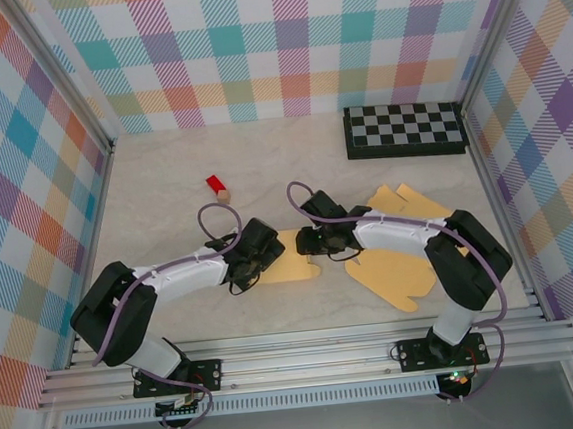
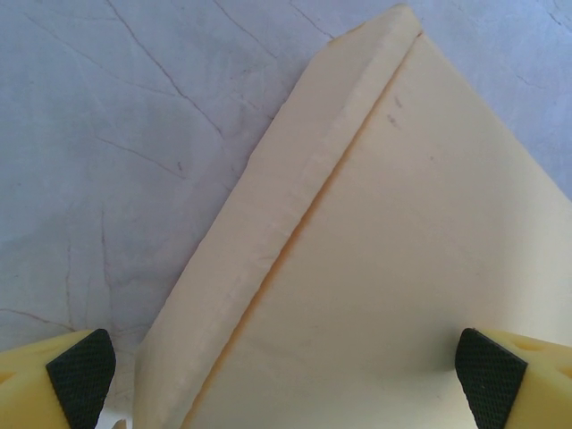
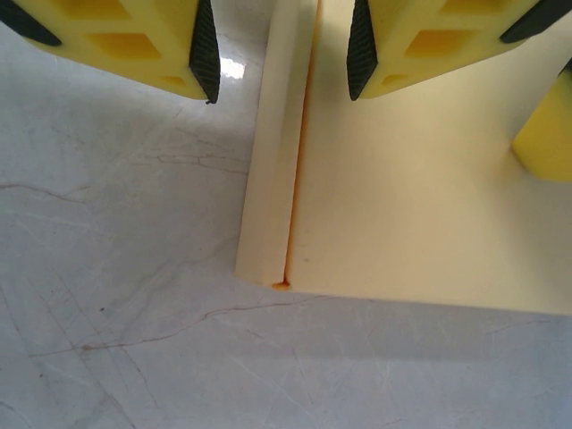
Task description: Fold the paper box
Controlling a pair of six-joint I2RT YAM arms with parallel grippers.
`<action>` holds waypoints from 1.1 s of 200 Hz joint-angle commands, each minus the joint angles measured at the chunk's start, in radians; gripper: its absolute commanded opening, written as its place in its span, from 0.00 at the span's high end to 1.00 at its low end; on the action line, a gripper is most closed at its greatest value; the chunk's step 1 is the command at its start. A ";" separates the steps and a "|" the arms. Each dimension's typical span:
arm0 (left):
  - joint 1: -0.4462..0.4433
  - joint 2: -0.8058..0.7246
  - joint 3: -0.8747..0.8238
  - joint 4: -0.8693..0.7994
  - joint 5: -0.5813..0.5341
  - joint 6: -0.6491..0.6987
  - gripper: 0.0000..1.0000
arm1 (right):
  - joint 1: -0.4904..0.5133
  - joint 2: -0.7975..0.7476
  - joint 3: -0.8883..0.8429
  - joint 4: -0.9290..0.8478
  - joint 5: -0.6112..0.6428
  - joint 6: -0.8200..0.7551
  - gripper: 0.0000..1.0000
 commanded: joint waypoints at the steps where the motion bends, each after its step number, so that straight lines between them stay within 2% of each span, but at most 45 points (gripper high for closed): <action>1: -0.009 0.028 0.004 -0.031 -0.021 -0.004 0.00 | -0.004 -0.050 0.002 -0.030 -0.029 -0.013 0.55; 72: -0.009 0.034 -0.001 -0.047 -0.040 -0.003 0.01 | -0.005 -0.125 0.031 -0.112 -0.039 0.021 0.55; 132: -0.009 0.031 0.001 -0.058 -0.049 -0.003 0.03 | -0.005 -0.179 -0.072 -0.103 -0.094 0.101 0.56; 220: -0.008 0.025 -0.012 -0.083 -0.064 -0.001 0.03 | -0.002 -0.188 -0.188 0.064 -0.254 0.246 0.60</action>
